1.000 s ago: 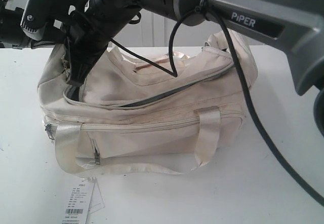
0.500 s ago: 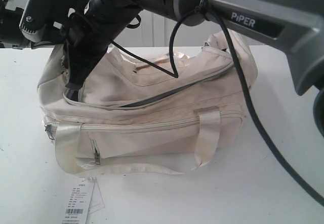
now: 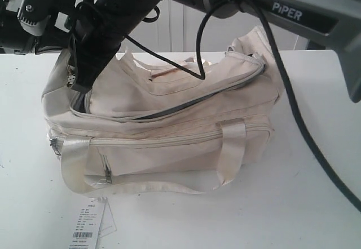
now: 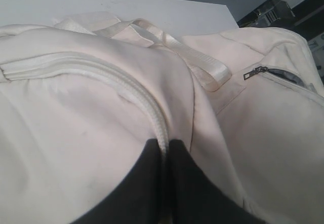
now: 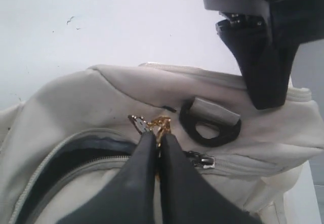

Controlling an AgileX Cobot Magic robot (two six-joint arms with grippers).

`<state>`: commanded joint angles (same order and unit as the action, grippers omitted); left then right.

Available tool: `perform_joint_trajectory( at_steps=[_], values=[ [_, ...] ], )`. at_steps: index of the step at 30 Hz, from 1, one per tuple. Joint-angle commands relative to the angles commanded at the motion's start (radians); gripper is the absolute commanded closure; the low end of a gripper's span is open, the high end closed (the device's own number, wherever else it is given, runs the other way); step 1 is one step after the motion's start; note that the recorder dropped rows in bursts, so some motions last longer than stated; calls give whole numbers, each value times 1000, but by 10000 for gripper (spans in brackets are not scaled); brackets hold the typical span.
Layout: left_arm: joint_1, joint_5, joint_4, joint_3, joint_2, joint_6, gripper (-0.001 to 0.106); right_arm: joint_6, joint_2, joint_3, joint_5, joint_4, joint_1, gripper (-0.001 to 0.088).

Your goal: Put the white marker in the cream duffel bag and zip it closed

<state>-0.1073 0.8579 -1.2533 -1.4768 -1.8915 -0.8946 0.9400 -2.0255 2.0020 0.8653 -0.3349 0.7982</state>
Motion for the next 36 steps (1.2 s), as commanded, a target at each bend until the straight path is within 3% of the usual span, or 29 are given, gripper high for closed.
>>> perform_joint_trajectory(
  at_steps=[6,36],
  values=[
    [0,-16,0,0,0,0,1053,10,0,0,0,-85,0,868],
    [0,-27,0,0,0,-2,1053,27,0,0,139,-131,0,868]
  ],
)
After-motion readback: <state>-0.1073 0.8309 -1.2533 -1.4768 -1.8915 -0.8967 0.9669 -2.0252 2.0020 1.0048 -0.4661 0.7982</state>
